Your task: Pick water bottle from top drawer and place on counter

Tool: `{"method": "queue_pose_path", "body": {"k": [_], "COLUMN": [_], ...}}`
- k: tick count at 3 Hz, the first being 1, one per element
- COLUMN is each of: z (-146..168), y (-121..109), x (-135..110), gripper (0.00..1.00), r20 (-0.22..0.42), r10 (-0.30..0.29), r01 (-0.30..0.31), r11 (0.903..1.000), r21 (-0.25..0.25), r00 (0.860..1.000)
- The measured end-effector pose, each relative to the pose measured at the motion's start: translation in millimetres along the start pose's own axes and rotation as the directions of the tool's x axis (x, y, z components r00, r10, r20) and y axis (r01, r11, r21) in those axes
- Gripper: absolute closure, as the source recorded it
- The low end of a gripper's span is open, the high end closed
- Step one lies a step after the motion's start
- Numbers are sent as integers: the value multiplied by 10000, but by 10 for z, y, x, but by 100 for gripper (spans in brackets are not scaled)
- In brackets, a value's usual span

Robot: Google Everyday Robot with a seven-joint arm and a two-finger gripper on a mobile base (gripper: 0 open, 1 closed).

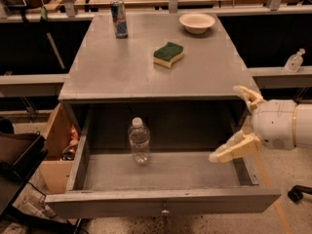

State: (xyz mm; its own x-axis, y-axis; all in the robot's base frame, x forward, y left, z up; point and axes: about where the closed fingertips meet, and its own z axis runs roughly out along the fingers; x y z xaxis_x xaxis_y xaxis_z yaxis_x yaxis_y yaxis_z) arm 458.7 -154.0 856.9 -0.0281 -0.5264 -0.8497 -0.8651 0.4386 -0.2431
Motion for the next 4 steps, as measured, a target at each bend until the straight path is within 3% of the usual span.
{"method": "queue_pose_path", "body": {"k": [2, 3, 4], "z": [74, 469, 1033], "y": [25, 160, 351], "x": [-13, 55, 151], "gripper": [0, 0, 0], "r20": [152, 1081, 2193], "r10": [53, 346, 833], "r01": [-50, -258, -443], "r11": [9998, 9963, 9832], "r21": [-181, -823, -1771], "r00": [9999, 9935, 9721]}}
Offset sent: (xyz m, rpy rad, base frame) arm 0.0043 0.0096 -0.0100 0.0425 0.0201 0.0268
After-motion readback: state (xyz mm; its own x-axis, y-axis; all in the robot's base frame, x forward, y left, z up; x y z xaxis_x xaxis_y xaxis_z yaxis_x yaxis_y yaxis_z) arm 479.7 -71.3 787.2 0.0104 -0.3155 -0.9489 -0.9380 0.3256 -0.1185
